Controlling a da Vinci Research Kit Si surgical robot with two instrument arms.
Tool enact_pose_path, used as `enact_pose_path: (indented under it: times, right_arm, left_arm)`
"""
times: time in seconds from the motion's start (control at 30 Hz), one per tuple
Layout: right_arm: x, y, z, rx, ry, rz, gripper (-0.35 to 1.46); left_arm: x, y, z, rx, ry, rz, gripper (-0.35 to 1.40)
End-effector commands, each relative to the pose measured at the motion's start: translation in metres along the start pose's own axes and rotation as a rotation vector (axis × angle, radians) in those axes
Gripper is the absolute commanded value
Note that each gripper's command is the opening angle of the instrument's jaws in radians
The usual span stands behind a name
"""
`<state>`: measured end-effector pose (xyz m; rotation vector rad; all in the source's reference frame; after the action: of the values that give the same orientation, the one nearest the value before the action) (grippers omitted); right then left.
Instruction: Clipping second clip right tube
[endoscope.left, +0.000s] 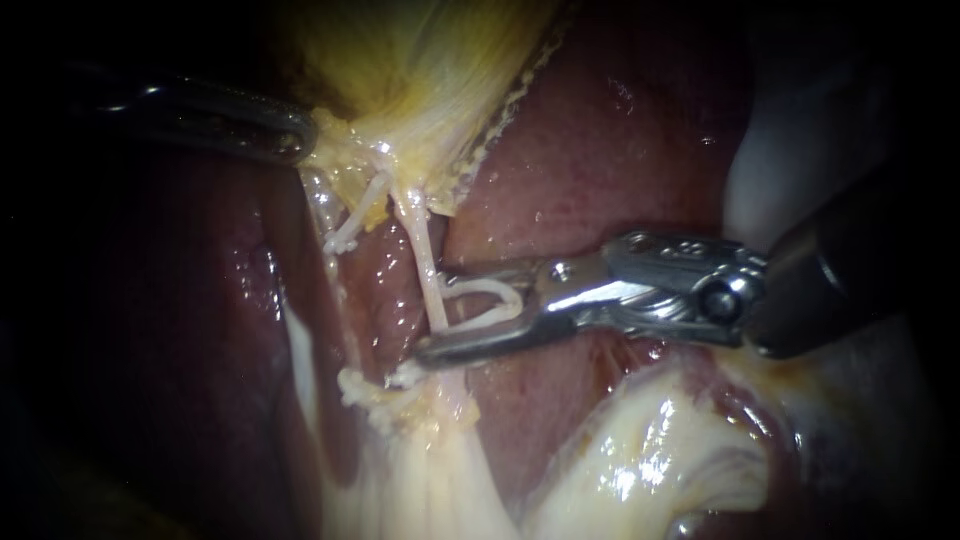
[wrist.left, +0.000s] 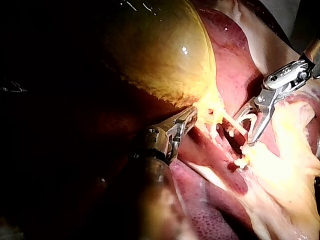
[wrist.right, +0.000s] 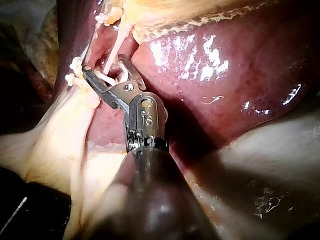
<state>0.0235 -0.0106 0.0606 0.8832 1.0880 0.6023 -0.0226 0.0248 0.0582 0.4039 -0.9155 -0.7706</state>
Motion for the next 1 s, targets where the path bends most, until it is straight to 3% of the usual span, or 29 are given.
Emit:
enact_pose_path:
  times: [0.03, 0.17, 0.43, 0.7, 1.0]
  right_arm:
    - [-0.0001, 0.0000, 0.0002, 0.013, 0.005, 0.003, 0.49]
    - [0.0001, -0.0008, 0.0003, 0.064, 0.031, 0.039, 0.49]
    - [0.0014, -0.0037, 0.0002, 0.157, 0.064, 0.089, 0.48]
    - [0.0016, -0.0038, 0.0000, 0.178, 0.066, 0.136, 0.39]
    - [0.0017, -0.0030, -0.0010, 0.187, 0.058, 0.173, -0.27]
  left_arm:
    - [0.0000, 0.0000, 0.0001, -0.001, 0.000, 0.000, -0.35]
    - [0.0000, 0.0000, 0.0001, -0.001, 0.000, 0.000, -0.35]
    - [0.0001, 0.0000, 0.0001, -0.001, 0.000, 0.006, -0.35]
    - [0.0001, 0.0000, 0.0001, -0.001, 0.000, 0.006, -0.35]
    - [0.0001, 0.0000, 0.0002, -0.002, 0.000, 0.006, -0.35]
